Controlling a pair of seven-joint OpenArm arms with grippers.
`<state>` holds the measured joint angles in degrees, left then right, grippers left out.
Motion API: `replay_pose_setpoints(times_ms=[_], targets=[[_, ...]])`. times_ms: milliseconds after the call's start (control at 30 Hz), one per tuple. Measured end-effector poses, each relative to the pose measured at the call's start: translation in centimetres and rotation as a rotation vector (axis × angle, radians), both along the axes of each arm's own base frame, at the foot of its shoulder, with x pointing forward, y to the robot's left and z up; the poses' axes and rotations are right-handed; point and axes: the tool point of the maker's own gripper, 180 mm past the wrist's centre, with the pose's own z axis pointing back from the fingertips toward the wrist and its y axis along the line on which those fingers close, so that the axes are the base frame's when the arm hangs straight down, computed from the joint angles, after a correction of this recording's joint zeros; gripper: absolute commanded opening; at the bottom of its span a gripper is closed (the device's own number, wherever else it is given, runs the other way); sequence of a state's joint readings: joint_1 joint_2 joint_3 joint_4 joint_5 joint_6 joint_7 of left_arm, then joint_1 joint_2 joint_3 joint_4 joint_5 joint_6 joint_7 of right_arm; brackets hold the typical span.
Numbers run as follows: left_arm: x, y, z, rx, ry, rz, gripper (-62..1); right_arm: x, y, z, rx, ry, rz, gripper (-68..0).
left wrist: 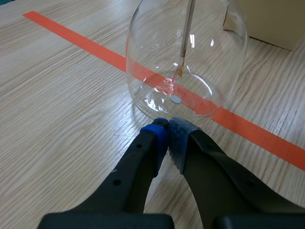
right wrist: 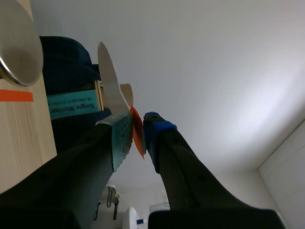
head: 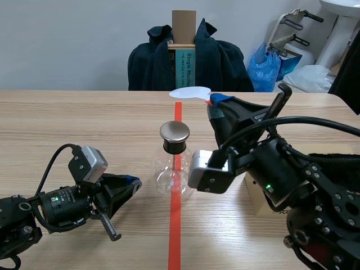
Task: Do the electroscope experiment.
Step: 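Bring the plate to the electroscope and point at the metal foil, then move the plate toward and away from the electroscope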
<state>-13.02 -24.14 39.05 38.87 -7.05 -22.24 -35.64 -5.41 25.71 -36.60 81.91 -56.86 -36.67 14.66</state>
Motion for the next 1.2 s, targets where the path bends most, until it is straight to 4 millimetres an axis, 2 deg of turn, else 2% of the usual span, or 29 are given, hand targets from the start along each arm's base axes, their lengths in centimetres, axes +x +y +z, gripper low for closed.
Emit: replay_pose_setpoints(times_ms=[233, 267, 333, 500, 967, 1200], targets=[[0.0, 0.0, 0.0, 0.0, 0.0, 0.0, -57.7, -0.7, 0.5, -0.6, 0.024, 0.03, -0.006, -59.4], [0.0, 0.0, 0.0, 0.0, 0.0, 0.0, -57.7, -0.9, 0.5, -0.8, 0.026, 0.039, -0.005, -60.1], [0.0, 0.0, 0.0, 0.0, 0.0, 0.0, -57.7, -1.5, 0.7, -1.5, 0.009, 0.05, 0.0, -67.3], [0.0, 0.0, 0.0, 0.0, 0.0, 0.0, -57.7, -2.1, 0.6, -3.1, -0.039, 0.075, 0.007, -66.7], [0.0, 0.0, 0.0, 0.0, 0.0, 0.0, -57.7, -2.1, 0.6, -3.2, -0.04, 0.076, 0.009, -66.7], [0.0, 0.0, 0.0, 0.0, 0.0, 0.0, -57.7, -3.8, 2.5, -3.2, -0.068, 0.05, 0.143, -66.7]])
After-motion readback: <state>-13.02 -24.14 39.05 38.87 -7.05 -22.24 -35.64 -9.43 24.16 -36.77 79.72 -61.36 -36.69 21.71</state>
